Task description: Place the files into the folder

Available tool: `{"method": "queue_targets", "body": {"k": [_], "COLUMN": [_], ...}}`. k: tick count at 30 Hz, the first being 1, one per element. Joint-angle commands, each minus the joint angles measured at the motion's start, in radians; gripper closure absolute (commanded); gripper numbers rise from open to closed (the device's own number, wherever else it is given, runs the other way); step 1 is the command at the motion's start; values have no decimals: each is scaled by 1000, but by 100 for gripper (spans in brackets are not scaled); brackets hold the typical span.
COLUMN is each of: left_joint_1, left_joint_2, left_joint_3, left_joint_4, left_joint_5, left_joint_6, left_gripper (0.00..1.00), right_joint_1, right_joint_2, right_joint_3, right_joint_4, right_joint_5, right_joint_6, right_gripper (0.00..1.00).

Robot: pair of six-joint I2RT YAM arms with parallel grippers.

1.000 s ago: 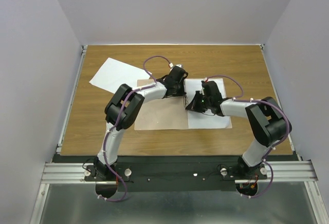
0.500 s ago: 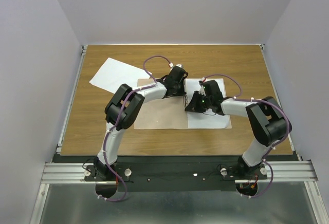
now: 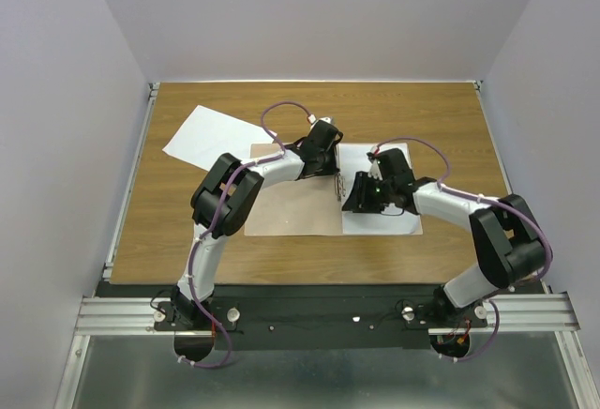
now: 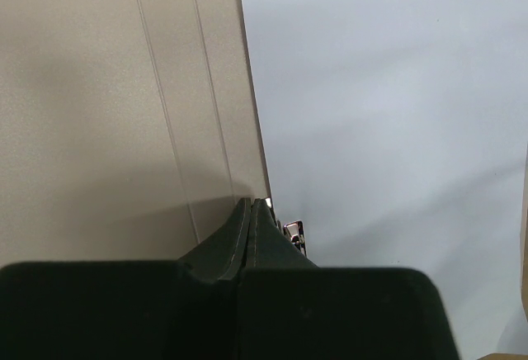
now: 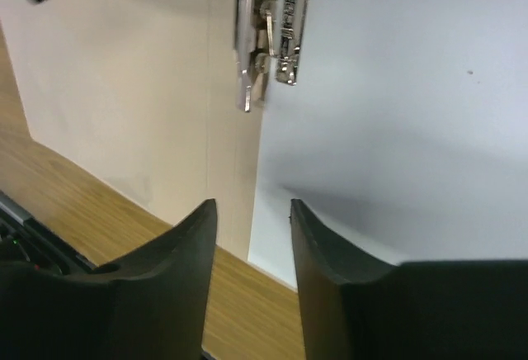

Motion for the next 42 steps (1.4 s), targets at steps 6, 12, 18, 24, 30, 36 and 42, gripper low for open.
{"method": "queue_targets", "body": {"k": [6,12,18,24,30,36,42], "left_joint_1": [12,10,31,131,281,377,443], "left_joint_2": [-69,-214,-380,-599,-777,-819,-778], "left_joint_3": [-25,-45,-148,-416,-689,-754,-722], "left_joint_4": [-147,-145,-159,-118,-64,-61,-61], "left_joint_5": [-62,-89,-175,-215,-194,-193,-187], "left_joint_6": [38,34,17,-41,-78,-66,-66], "left_gripper": [81,32,14,10,9,9,9], "right_joint_1": [4,4,39,173,243,268,268], "right_joint_2": [-192,-227,-175,41,291,394,430], "right_joint_3": [70,85,152,329,487,555,529], "right_joint_4": [-43,-50,-111,-188,-259,-322,-345], "right_joint_5": [93,100,269,539,765,880,914], "right_joint_6": [19,19,-11,-38,-45,2,41], "right_gripper": [28,23,22,25,30,45,67]}}
